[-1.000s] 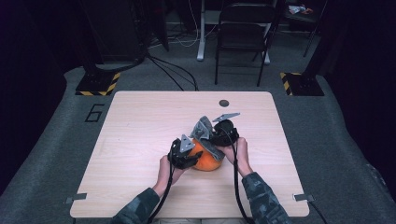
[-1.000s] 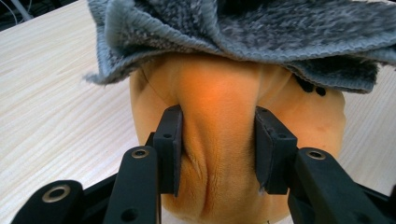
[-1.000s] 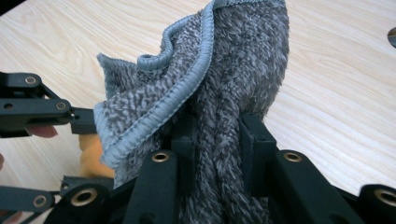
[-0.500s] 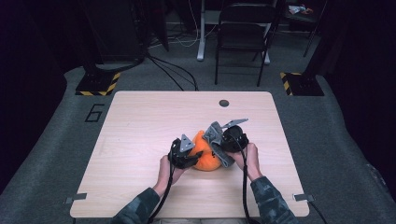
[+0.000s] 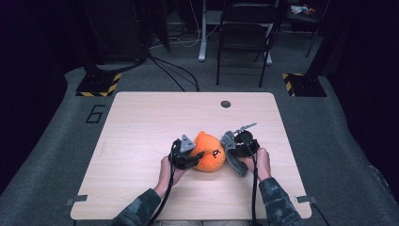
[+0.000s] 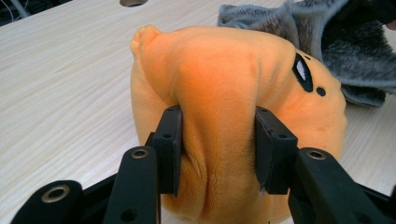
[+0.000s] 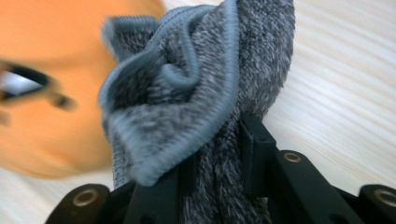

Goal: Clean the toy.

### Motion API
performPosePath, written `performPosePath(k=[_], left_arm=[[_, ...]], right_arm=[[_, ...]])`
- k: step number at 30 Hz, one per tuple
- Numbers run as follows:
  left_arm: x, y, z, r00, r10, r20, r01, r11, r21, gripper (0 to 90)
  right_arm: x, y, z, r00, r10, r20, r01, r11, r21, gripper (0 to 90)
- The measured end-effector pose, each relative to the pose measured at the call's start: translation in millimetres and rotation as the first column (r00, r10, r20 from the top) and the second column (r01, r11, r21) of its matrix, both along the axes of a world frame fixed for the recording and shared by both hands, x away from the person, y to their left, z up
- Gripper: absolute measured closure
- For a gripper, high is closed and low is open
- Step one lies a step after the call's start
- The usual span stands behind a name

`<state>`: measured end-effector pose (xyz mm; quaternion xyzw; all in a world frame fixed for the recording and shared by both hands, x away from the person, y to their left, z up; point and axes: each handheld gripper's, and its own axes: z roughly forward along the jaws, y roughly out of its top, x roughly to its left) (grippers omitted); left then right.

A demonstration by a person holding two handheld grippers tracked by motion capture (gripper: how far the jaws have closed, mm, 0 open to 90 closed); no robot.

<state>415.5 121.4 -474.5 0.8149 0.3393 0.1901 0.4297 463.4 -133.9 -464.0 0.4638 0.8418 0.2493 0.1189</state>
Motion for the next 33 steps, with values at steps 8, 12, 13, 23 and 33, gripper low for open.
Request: performPosePath(k=[8,12,13,23,33], left_arm=[[0.4,0.0,-0.2,1.0,0.003,0.001,-0.003,1.0,-0.003,58.2],[1.0,0.0,0.1,1.0,0.003,0.005,-0.003,1.0,-0.002,57.1],[1.0,0.0,0.1,1.0,0.003,0.005,-0.003,1.0,-0.002,56.3],[2.5,12.1,8.4,0.9999,-0.015,-0.005,0.014,0.9989,-0.044,33.2],[2.4,27.7,10.8,0.9991,0.011,-0.04,-0.013,0.9993,-0.036,35.6]], right_arm=[[-12.7,-5.5,45.5,0.9911,-0.007,0.133,-0.019,0.982,0.187,71.5],[-19.6,18.4,44.7,0.9874,0.068,0.143,-0.097,0.973,0.207,71.5],[-19.6,18.4,44.7,0.9874,0.068,0.143,-0.097,0.973,0.207,71.5],[-13.7,31.5,22.0,0.9893,0.067,0.13,-0.085,0.987,0.133,71.6],[-10.7,27.8,20.3,0.9905,0.057,0.125,-0.073,0.989,0.126,71.6]])
